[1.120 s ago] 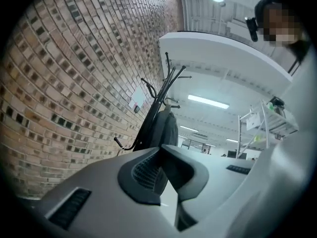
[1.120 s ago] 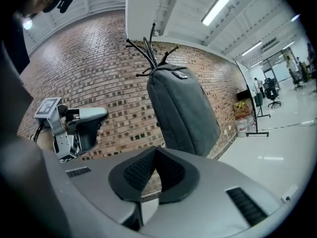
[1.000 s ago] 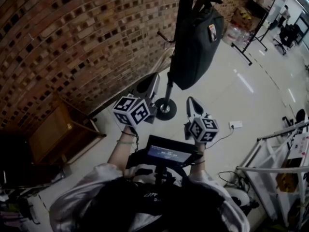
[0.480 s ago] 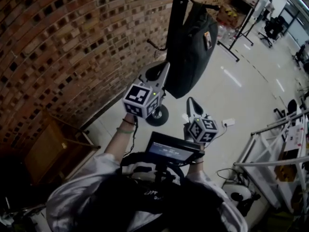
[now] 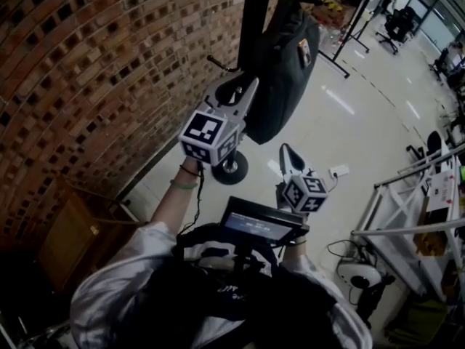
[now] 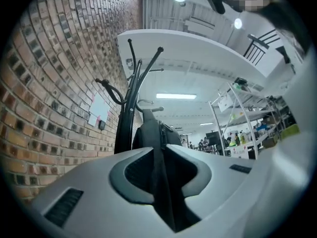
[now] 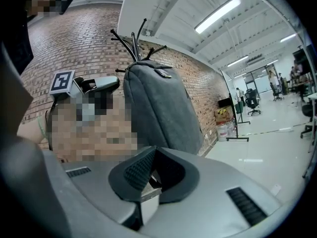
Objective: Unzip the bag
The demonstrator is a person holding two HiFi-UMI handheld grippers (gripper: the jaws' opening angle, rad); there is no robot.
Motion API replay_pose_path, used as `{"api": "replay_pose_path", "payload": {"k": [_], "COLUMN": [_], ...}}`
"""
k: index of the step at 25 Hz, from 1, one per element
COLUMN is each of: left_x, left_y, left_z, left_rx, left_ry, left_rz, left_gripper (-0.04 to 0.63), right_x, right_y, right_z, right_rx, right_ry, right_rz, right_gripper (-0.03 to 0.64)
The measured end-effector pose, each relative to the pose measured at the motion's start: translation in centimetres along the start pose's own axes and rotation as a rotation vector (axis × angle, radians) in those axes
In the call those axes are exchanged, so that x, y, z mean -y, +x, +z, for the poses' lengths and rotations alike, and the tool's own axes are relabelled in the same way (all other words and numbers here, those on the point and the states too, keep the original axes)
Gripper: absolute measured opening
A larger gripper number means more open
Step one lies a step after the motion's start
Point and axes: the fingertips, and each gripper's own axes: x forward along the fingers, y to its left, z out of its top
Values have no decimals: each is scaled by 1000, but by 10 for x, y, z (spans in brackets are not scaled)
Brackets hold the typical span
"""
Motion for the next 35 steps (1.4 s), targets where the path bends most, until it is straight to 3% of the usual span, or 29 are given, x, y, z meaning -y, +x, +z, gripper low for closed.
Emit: {"api": "replay_pose_path", "payload": {"k": [7, 14, 18, 22, 29, 35], "left_x": [2, 8, 13, 17, 5, 9], "left_y": [8, 17, 21, 22, 17, 21], "left_z": [0, -3, -4, 1, 1, -8], "left_rx": [-76, -160, -205, -234, -263, -316], "left_ry": [190, 321, 446, 545, 700, 938], "left_rz": [-19, -21, -31, -72, -74, -76], "left_gripper": [81, 81, 81, 81, 80, 77], "right_x": [0, -22, -26, -31, -26, -19], "right_y": [2, 3, 3, 4, 6, 7], "right_z": [9, 51, 62, 62, 50, 48], "right_rx": [-20, 11, 44, 31, 3, 3], "right_ry": [-24, -68, -60, -52, -29, -23], "right_rz": [39, 145, 196, 216, 215, 202], "right_gripper": [-9, -9, -9, -9, -9, -9]}}
